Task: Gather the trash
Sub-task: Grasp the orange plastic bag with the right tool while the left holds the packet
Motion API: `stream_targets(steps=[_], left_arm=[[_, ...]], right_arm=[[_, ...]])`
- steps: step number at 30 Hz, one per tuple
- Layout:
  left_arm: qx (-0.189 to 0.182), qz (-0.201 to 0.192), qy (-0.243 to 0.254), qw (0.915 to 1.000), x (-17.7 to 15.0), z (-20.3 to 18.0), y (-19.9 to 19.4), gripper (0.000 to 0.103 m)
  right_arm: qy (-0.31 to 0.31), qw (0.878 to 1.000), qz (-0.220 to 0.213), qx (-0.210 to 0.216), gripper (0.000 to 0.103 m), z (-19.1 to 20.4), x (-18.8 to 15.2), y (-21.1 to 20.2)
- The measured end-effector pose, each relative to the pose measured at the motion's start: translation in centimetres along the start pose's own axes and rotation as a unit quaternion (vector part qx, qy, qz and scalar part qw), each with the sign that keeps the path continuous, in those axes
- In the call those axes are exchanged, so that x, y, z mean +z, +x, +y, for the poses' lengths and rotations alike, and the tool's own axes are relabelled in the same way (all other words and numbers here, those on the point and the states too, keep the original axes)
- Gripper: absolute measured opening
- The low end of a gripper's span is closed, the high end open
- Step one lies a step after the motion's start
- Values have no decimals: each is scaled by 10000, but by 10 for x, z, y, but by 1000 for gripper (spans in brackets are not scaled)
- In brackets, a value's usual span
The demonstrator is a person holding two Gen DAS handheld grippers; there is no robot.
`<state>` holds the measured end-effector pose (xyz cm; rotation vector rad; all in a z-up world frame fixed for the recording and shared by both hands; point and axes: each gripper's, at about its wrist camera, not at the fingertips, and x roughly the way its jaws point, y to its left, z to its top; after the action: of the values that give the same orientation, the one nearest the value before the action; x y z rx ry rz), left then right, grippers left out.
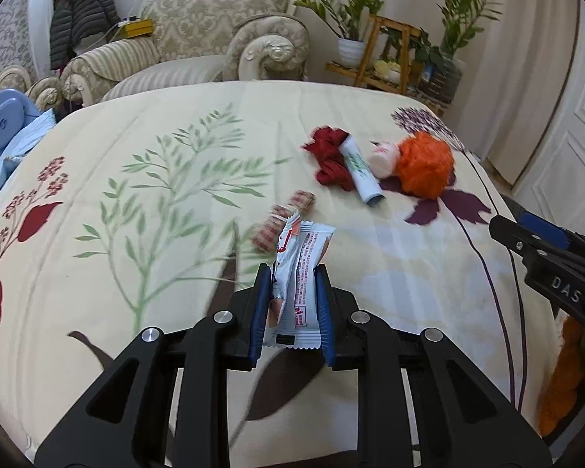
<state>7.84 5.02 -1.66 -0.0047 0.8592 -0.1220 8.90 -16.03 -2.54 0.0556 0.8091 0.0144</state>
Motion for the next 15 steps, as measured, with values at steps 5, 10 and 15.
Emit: stream_targets(steps=[5,10,15], left_arm=[[162,-69,-145,9997,10,20,1,22],[332,-82,-312,9989,19,44,8,22],[520,-159,-427,9976,30,66,15,22]], right_arm=[[-132,9999,10,23,54,15,16,13],[-248,9997,18,-9,57,27,31,24],[-355,9994,-18,-40,61,39,46,34]])
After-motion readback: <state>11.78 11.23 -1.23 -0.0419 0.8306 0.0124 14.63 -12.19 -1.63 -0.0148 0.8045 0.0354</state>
